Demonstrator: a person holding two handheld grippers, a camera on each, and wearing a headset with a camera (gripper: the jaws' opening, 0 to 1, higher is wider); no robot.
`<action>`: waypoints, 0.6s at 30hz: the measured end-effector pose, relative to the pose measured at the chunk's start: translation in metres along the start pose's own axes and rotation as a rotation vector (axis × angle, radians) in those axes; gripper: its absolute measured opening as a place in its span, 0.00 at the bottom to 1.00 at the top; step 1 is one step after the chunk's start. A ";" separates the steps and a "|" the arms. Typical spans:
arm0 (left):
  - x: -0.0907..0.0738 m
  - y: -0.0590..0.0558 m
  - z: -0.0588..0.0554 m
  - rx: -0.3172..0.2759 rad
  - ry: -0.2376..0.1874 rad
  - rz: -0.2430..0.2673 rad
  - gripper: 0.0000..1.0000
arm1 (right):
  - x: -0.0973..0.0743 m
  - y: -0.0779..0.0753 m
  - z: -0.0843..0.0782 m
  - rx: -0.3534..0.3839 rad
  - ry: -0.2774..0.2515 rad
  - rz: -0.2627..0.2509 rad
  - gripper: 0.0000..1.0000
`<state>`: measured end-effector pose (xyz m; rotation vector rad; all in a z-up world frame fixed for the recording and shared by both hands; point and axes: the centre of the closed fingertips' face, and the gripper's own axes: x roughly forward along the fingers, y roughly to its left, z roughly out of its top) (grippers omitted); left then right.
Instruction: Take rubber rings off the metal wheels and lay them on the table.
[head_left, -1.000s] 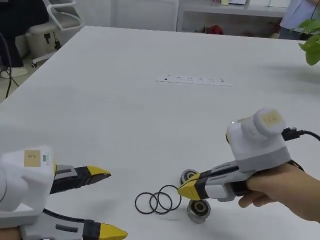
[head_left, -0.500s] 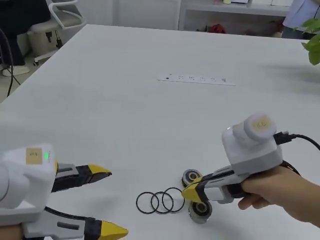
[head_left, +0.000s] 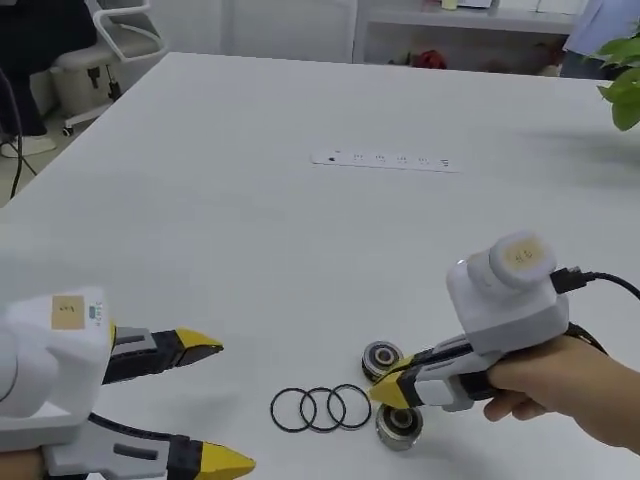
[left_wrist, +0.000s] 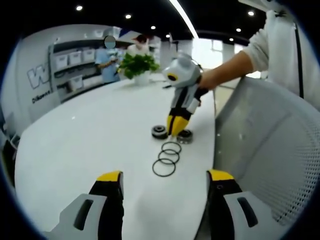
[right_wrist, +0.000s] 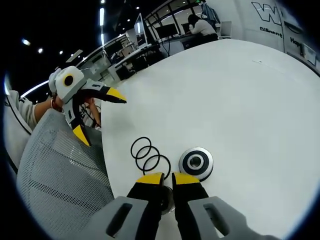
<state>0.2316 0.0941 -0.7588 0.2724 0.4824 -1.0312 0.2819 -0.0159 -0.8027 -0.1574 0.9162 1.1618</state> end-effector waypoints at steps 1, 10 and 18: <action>0.000 0.001 0.000 0.001 0.001 0.000 0.68 | -0.002 -0.001 0.000 0.001 -0.004 -0.001 0.04; 0.003 0.002 0.007 0.034 0.012 -0.020 0.68 | -0.016 -0.007 -0.003 -0.013 -0.019 -0.023 0.06; 0.005 0.007 0.022 0.064 0.000 -0.032 0.68 | -0.027 -0.016 -0.007 0.015 -0.040 -0.055 0.07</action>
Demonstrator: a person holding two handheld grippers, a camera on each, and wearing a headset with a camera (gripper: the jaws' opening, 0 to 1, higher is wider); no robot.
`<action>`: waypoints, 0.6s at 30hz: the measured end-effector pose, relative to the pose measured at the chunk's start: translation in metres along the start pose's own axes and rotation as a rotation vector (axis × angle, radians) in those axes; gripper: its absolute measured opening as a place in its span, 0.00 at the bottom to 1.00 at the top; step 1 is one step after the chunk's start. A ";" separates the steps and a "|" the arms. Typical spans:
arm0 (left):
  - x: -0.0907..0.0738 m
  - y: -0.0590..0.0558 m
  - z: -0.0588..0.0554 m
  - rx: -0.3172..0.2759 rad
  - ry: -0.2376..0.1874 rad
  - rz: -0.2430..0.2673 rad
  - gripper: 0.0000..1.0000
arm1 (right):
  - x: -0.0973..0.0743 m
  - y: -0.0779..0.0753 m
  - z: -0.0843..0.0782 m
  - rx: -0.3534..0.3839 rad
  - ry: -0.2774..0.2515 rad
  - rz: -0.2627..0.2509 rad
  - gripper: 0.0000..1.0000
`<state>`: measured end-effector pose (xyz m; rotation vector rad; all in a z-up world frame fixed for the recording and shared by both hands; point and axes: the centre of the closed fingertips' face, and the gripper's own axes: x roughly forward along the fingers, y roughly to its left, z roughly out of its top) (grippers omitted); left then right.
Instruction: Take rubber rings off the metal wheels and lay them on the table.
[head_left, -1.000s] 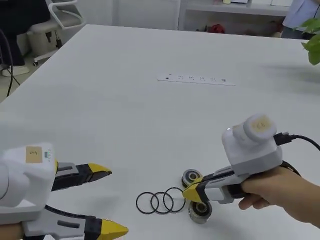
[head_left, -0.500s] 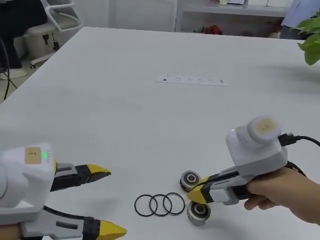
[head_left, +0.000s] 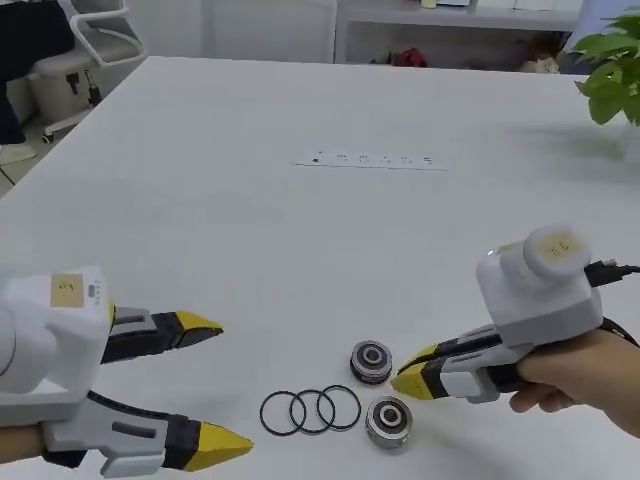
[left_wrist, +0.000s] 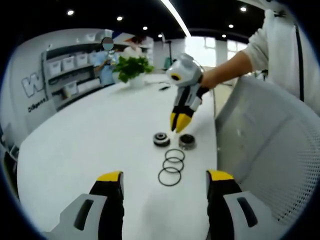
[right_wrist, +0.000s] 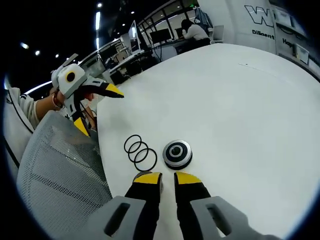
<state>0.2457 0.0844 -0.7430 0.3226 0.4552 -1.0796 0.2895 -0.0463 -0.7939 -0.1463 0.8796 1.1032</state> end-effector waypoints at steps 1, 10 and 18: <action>0.000 0.001 0.003 0.002 -0.005 -0.001 0.68 | -0.001 -0.001 0.000 0.002 -0.003 -0.006 0.07; 0.005 0.009 0.018 0.041 -0.019 -0.016 0.67 | -0.010 -0.010 -0.002 0.027 -0.027 -0.038 0.08; 0.015 0.015 0.034 0.079 -0.032 -0.040 0.65 | -0.013 -0.011 -0.002 0.060 -0.064 -0.037 0.09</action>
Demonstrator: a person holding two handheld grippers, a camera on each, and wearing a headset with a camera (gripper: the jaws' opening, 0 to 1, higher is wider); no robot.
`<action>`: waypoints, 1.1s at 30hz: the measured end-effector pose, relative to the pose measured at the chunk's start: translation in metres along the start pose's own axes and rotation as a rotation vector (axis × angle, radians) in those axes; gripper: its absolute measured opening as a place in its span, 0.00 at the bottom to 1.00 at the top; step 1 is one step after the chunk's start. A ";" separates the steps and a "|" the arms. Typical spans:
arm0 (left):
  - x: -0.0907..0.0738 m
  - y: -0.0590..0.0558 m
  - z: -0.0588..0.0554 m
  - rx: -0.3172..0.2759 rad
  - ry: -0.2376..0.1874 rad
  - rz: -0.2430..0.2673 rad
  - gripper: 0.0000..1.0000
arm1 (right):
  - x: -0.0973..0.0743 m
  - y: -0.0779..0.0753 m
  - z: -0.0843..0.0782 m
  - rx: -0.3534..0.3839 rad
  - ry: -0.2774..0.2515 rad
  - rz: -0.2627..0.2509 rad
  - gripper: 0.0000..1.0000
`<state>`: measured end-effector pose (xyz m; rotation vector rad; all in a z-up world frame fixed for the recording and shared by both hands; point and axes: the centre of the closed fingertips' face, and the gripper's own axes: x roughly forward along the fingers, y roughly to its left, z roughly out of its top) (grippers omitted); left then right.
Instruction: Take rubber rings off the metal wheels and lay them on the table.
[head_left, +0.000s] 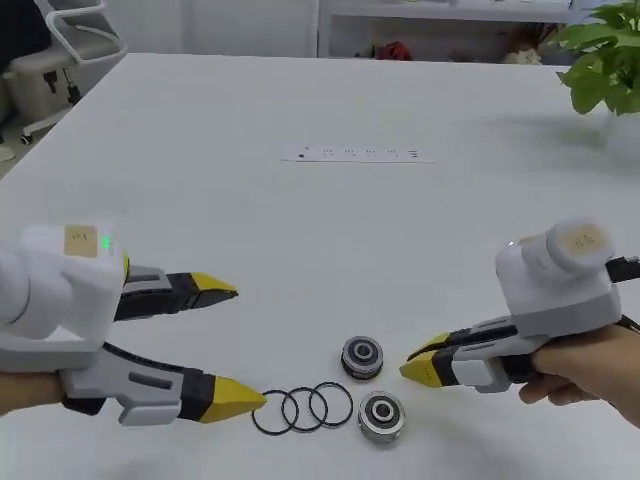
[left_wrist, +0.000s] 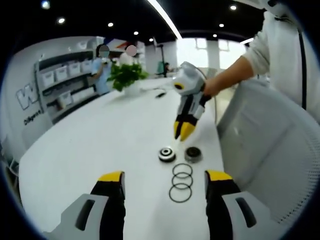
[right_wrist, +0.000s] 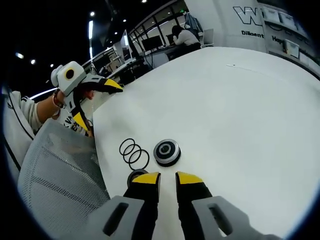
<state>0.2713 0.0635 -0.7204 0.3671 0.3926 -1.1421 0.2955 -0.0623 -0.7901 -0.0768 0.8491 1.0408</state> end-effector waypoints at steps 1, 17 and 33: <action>0.002 0.001 0.003 0.006 -0.004 -0.001 0.65 | 0.000 0.000 0.000 -0.001 -0.001 0.000 0.10; 0.043 0.009 0.040 0.093 -0.051 -0.037 0.56 | 0.006 0.004 0.013 -0.065 -0.066 0.022 0.15; 0.085 0.007 0.043 0.096 -0.068 -0.081 0.44 | 0.022 -0.001 0.010 -0.113 -0.037 0.027 0.19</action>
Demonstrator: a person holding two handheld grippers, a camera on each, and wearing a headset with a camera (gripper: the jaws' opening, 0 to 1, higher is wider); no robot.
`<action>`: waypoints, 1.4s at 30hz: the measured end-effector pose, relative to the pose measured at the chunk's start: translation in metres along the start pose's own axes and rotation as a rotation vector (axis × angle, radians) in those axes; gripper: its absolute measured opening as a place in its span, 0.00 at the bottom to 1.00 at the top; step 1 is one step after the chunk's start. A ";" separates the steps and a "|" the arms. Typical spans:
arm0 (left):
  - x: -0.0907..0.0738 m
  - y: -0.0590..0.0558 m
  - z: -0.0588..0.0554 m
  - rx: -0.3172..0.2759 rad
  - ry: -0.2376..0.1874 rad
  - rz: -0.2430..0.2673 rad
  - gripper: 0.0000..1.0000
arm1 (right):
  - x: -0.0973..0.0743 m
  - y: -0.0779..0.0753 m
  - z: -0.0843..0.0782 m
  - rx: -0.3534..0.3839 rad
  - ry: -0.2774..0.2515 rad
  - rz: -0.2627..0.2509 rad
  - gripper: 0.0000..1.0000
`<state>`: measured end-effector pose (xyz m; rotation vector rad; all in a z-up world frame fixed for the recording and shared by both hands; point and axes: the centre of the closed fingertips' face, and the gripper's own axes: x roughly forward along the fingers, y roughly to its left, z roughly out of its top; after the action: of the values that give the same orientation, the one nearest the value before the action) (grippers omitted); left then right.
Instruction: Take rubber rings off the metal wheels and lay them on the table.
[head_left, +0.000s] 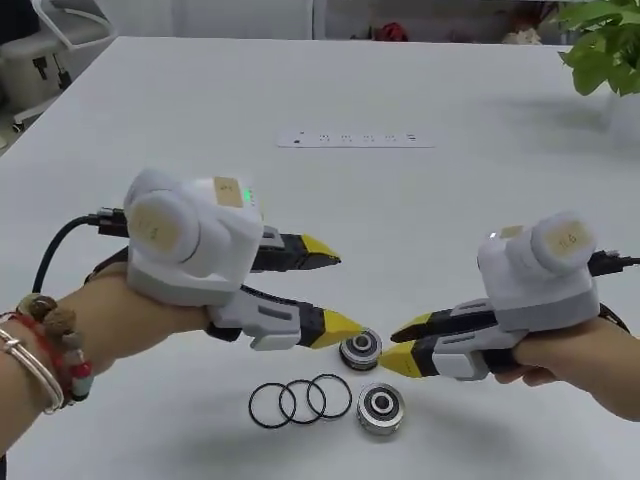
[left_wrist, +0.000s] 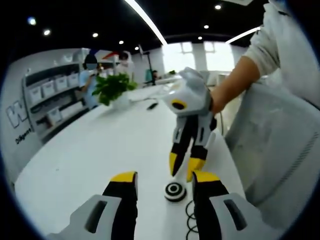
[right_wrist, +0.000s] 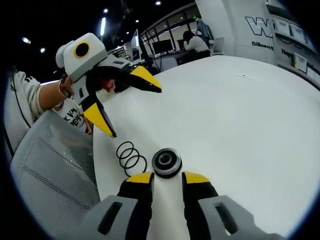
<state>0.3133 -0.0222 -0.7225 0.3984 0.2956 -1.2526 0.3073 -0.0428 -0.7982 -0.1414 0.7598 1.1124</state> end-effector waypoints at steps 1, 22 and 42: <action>0.002 0.000 -0.001 -0.002 0.000 -0.003 0.43 | 0.001 0.000 0.000 -0.007 0.004 0.000 0.19; 0.031 -0.007 -0.046 -0.034 0.081 -0.016 0.22 | 0.013 0.000 -0.007 -0.133 0.015 -0.021 0.16; 0.036 -0.010 -0.056 -0.080 0.092 0.000 0.13 | 0.012 -0.008 -0.004 -0.208 0.010 -0.069 0.01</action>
<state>0.3141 -0.0304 -0.7888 0.3878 0.4224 -1.2201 0.3144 -0.0395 -0.8109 -0.3460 0.6426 1.1243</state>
